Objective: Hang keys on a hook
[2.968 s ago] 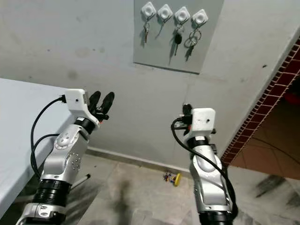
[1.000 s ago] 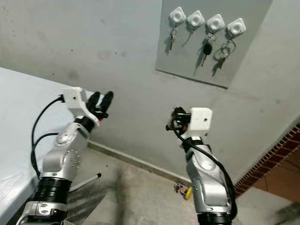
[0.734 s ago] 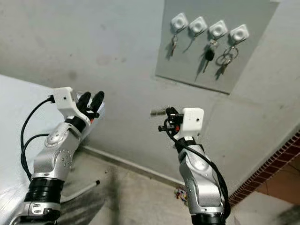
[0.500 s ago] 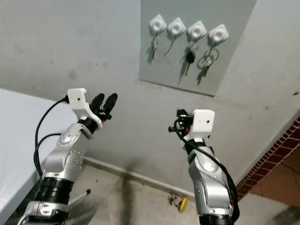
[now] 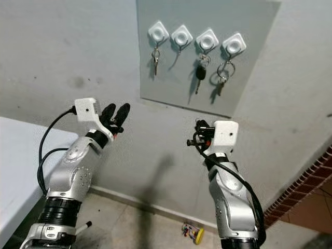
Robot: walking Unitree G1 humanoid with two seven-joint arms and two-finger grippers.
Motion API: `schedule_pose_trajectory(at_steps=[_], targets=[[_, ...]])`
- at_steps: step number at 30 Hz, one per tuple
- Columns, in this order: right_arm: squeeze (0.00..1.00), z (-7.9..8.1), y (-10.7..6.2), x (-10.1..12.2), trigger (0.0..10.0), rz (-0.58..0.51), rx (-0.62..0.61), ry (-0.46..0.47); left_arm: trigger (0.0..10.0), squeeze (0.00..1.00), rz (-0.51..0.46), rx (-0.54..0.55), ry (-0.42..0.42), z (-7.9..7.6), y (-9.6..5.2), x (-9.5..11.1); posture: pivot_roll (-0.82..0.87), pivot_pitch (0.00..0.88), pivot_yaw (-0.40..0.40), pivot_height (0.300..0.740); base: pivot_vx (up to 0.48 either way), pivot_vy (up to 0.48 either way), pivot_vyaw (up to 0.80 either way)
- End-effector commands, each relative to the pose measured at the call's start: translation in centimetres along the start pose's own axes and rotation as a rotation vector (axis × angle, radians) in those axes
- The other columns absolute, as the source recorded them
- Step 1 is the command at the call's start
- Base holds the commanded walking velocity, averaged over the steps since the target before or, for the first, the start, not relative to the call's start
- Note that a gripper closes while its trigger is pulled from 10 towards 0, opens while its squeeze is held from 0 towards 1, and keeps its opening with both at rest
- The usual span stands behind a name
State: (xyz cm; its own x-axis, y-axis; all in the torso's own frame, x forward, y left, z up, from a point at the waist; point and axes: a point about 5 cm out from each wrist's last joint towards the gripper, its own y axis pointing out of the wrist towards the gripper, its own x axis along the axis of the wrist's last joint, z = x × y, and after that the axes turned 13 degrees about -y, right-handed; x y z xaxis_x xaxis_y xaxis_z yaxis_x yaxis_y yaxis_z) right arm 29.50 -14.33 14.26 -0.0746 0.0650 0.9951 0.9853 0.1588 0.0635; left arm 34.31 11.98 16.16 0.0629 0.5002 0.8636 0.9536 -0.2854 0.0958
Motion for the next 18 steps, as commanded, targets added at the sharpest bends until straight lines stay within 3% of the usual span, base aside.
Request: schedule_pose_trajectory(at_steps=[1,8,14,18], targets=[[0.0,0.7,0.3,0.8,10.0,-0.027,0.027,0.005,10.0,0.0,-0.02,0.014,0.016,0.4,0.0,0.8,-0.15,0.0,-0.051,0.724,0.368,0.0,0.0],[0.0,0.9,0.3,0.9,10.0,-0.034,0.066,-0.008,10.0,0.0,-0.057,-0.022,0.051,-0.6,0.1,1.3,-0.15,0.004,-0.052,0.724,0.0,0.0,0.0],[0.0,2.7,0.1,2.4,10.0,-0.123,0.243,-0.017,10.0,0.0,-0.053,-0.196,0.162,-3.3,-0.1,1.6,-0.15,0.01,-0.05,0.724,0.0,0.0,0.0],[0.0,3.4,0.2,3.4,10.0,-0.173,0.328,-0.031,10.0,0.0,-0.054,-0.254,0.202,-4.2,-0.2,1.6,-0.15,0.01,-0.05,0.724,0.0,0.0,0.0]])
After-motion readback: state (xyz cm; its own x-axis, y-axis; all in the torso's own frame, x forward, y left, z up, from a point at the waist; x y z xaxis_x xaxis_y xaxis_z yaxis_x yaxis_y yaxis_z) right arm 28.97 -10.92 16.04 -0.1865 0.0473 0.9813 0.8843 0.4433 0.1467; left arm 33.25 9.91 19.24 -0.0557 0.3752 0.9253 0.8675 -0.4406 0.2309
